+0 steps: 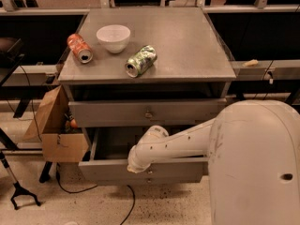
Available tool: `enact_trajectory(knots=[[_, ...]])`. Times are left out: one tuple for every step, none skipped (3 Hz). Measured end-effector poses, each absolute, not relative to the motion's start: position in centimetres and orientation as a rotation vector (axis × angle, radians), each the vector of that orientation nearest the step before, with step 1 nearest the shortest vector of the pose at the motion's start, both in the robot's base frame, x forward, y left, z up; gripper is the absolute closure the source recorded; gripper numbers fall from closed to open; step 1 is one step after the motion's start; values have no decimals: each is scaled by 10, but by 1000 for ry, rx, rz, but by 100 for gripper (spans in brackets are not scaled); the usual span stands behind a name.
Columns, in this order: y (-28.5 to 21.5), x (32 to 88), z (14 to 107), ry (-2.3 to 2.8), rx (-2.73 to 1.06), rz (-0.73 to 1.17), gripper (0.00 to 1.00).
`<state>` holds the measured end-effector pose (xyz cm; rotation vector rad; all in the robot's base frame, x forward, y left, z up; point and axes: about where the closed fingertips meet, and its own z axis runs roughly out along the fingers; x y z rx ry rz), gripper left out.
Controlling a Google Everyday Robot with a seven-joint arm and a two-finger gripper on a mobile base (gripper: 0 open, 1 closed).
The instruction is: Open middle drawer
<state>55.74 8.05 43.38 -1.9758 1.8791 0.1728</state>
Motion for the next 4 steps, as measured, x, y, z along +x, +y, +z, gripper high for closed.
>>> enact_trajectory(knots=[[83,551,434,1878,-1991,185,11],[95,525,416,1860,-2077,256,0],[100,528,411,1872,-2075,259,0],[97,530,400,1888,-2067,290,19]])
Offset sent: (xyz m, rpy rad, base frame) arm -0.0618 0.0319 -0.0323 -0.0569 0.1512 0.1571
